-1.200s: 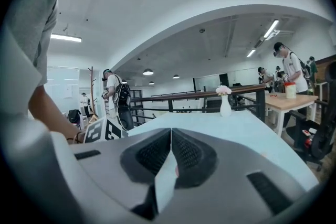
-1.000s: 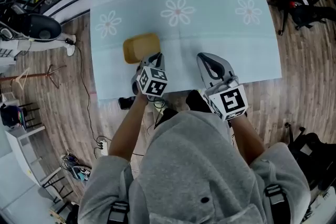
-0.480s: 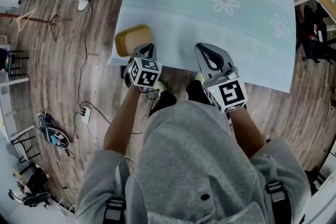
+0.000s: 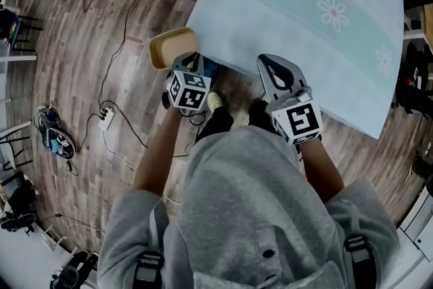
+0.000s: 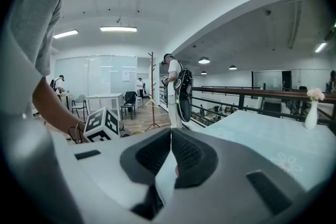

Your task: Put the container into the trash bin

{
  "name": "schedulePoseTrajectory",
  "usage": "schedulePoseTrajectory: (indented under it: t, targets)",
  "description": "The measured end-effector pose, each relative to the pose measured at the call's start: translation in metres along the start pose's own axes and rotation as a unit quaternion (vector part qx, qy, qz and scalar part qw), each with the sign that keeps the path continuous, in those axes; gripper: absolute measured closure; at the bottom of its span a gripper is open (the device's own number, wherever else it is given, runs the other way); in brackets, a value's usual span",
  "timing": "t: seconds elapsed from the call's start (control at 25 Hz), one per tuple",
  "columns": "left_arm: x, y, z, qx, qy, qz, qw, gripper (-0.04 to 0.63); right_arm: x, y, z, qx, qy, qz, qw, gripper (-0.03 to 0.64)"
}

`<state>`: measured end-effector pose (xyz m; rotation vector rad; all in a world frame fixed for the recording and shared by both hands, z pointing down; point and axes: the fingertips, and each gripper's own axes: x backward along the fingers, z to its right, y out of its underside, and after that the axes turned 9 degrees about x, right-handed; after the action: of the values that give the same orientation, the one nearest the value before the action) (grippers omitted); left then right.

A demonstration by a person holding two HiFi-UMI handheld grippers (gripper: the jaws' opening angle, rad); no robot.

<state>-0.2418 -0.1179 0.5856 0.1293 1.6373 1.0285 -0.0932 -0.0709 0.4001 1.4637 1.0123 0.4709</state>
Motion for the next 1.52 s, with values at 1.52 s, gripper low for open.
schedulePoseTrajectory:
  t: [1.52]
  targets:
    - [-0.101,0.219,-0.031,0.191,0.073,-0.114,0.9721,0.568,-0.101,0.117,-0.124,-0.081,-0.103,-0.153,0.98,0.591]
